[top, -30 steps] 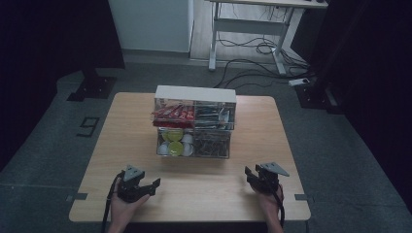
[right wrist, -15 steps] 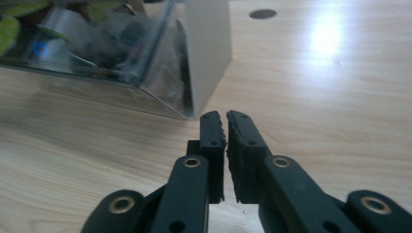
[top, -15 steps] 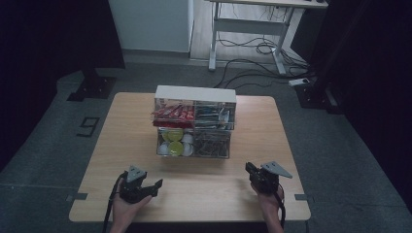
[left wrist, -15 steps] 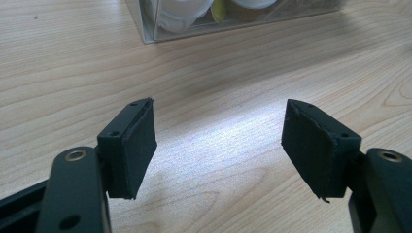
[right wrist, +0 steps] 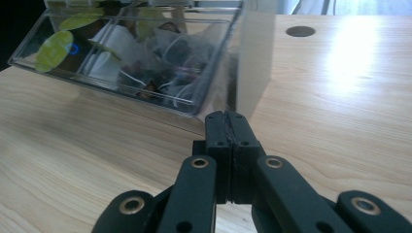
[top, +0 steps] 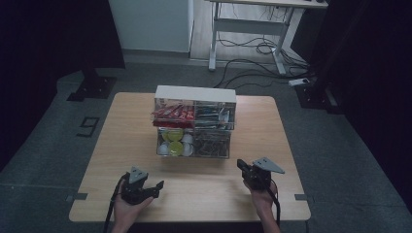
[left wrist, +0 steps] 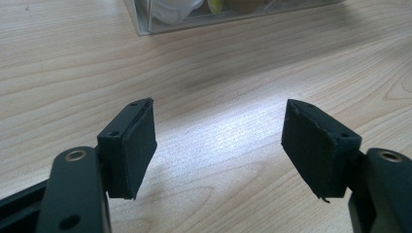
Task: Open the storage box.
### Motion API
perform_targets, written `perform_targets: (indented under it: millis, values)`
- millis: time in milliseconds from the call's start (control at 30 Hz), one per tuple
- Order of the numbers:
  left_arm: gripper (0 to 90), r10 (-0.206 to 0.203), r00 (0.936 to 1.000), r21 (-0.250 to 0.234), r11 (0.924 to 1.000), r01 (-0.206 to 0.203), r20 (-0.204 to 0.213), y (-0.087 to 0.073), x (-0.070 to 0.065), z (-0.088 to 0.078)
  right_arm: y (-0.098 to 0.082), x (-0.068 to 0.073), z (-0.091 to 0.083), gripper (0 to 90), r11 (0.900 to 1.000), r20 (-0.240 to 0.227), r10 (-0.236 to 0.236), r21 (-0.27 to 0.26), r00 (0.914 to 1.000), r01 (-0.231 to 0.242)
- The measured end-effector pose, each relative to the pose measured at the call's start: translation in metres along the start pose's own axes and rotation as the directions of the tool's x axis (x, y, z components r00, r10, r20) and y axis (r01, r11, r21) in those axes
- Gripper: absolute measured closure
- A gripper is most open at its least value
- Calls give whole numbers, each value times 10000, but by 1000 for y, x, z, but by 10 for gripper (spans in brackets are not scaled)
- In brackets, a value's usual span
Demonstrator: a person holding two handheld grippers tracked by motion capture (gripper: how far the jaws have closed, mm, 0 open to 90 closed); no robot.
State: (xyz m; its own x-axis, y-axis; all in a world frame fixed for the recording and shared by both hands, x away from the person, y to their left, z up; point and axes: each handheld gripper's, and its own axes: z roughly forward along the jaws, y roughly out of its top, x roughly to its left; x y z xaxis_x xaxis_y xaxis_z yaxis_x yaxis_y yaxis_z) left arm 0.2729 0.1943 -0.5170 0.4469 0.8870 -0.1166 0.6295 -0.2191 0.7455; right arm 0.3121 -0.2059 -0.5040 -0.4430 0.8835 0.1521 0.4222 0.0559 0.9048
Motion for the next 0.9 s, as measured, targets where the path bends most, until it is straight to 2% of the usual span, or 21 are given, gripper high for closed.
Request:
perform_targets:
  millis: [333,667,900]
  values:
    - [286,-102,9999,66,9999,102,-28,-3,3,1,8,12,10,892,9998,-343,-215,29,9992,216]
    - [286,-175,9998,11,9998,175,-73,-3,5,-2,25,25,16,893,9989,-704,-413,-236,9967,398]
    - [286,-245,9996,-30,9997,245,-105,-3,6,-3,32,42,34,893,9989,-1165,-442,-179,9922,424]
